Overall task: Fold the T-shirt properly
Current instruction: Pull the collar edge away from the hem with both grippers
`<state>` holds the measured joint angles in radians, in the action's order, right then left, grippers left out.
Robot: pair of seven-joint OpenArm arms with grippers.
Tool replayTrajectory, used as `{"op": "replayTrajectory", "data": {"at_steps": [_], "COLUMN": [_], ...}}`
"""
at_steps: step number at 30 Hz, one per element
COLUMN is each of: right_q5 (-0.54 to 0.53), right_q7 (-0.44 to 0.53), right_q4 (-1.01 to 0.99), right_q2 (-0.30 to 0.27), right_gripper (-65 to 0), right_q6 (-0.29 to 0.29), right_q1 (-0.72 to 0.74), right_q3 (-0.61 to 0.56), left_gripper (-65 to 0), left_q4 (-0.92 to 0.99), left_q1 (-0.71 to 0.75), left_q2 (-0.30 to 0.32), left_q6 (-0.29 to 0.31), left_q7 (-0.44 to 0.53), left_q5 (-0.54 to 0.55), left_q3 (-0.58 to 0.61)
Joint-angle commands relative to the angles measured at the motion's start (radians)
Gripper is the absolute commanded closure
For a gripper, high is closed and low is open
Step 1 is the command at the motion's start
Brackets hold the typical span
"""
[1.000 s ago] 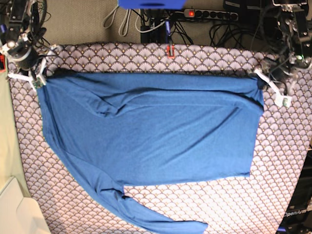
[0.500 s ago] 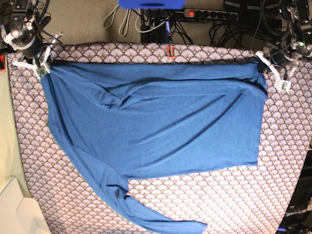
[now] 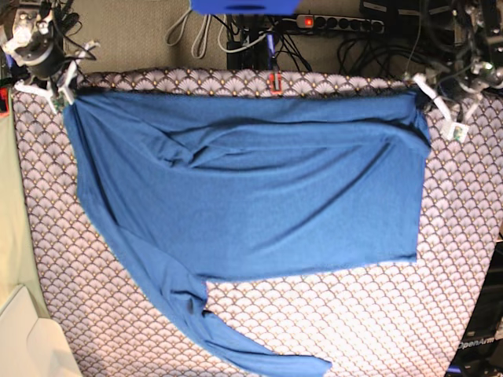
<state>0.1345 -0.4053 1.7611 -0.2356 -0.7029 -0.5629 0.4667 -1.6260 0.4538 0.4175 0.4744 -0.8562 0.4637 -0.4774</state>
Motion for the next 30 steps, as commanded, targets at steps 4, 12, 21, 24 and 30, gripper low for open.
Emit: {"op": "replayTrajectory", "data": {"at_steps": [4, 12, 21, 24, 30], "right_q5": [-0.005, -0.005, -0.005, -0.005, -0.005], "right_q7": [0.015, 0.015, 0.004, -0.005, -0.037], "right_q4": [0.016, 0.016, 0.016, 0.016, 0.016], "right_q2": [-0.017, -0.015, -0.012, -0.012, -0.017], "right_gripper": [0.0, 0.0, 0.0, -3.0, -21.0], "right_q6": [0.005, 0.005, 0.005, 0.005, 0.005], "right_q1": [-0.003, -0.003, -0.003, -0.003, 0.001], "right_q3": [0.011, 0.011, 0.011, 0.011, 0.013], "left_gripper": [-0.6, -0.5, -2.7, -12.4, -29.2], "left_q4": [-0.050, -0.052, -0.049, -0.049, -0.055], "left_q1": [0.020, 0.018, 0.018, 0.003, -0.008], "left_q2": [0.024, 0.019, 0.024, 0.024, 0.024], "left_q6": [-0.001, -0.001, -0.007, -0.009, -0.003], "left_q7": [0.005, 0.005, -0.004, -0.074, -0.094], "left_q5": [-0.001, -0.001, -0.001, -0.001, -0.001], "left_q3": [-0.013, -0.013, -0.005, -0.011, -0.011]}}
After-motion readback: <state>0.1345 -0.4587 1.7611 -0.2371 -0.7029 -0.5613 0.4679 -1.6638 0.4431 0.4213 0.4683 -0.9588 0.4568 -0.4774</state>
